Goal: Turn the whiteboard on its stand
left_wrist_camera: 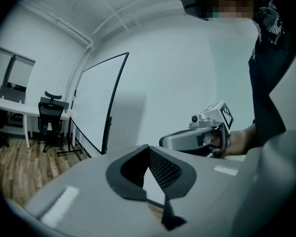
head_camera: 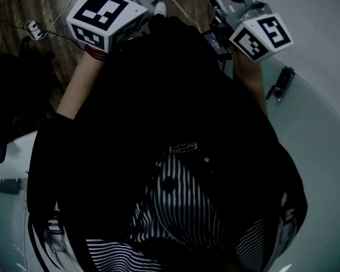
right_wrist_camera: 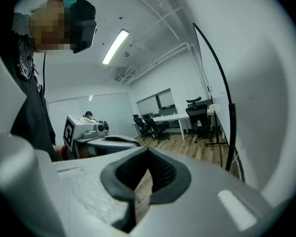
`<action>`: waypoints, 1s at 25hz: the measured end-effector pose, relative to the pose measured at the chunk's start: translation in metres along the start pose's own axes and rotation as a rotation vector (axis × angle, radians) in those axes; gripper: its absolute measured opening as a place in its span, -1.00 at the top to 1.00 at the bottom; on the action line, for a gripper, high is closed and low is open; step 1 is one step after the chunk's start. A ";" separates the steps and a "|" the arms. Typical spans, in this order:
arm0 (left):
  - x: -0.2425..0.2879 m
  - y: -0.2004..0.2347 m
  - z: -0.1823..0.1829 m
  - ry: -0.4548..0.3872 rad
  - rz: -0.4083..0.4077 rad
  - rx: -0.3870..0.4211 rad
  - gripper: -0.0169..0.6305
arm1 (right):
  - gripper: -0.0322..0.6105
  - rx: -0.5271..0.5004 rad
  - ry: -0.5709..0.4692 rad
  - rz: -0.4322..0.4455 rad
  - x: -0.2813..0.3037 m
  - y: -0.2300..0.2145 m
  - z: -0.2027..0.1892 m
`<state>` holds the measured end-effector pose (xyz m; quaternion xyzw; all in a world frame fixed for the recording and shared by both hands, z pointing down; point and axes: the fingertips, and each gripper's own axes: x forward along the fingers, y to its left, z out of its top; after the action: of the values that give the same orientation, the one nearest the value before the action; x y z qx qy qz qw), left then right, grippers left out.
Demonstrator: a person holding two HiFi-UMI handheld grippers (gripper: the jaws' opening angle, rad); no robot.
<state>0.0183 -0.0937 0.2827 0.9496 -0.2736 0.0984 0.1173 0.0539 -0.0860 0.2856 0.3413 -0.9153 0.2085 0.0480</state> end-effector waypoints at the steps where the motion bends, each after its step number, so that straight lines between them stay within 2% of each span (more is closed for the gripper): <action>1: 0.000 0.001 0.000 0.003 0.004 0.007 0.94 | 0.90 -0.007 0.006 0.002 0.000 0.001 -0.001; 8: -0.002 0.001 -0.001 0.006 0.009 -0.005 0.94 | 0.90 -0.008 0.016 0.012 0.000 0.003 -0.002; 11: -0.005 0.005 -0.010 0.029 0.040 0.012 0.94 | 0.90 -0.011 0.023 0.014 0.000 0.003 -0.004; 12: -0.008 0.006 -0.015 0.040 0.057 -0.005 0.94 | 0.89 -0.005 0.034 0.021 -0.001 0.004 -0.006; 16: -0.025 -0.003 -0.035 0.057 0.098 -0.172 0.94 | 0.89 0.049 0.106 0.061 -0.008 0.016 -0.025; 19: -0.032 -0.005 -0.040 0.079 0.102 -0.187 0.94 | 0.90 0.074 0.113 0.069 -0.008 0.023 -0.032; 22: -0.034 -0.004 -0.036 0.050 0.093 -0.249 0.94 | 0.89 0.080 0.103 0.075 -0.005 0.027 -0.031; 25: -0.037 -0.001 -0.031 0.038 0.124 -0.223 0.94 | 0.89 0.045 0.105 0.071 0.000 0.027 -0.029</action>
<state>-0.0161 -0.0659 0.3024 0.9099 -0.3387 0.0921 0.2211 0.0343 -0.0558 0.3024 0.2982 -0.9181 0.2483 0.0807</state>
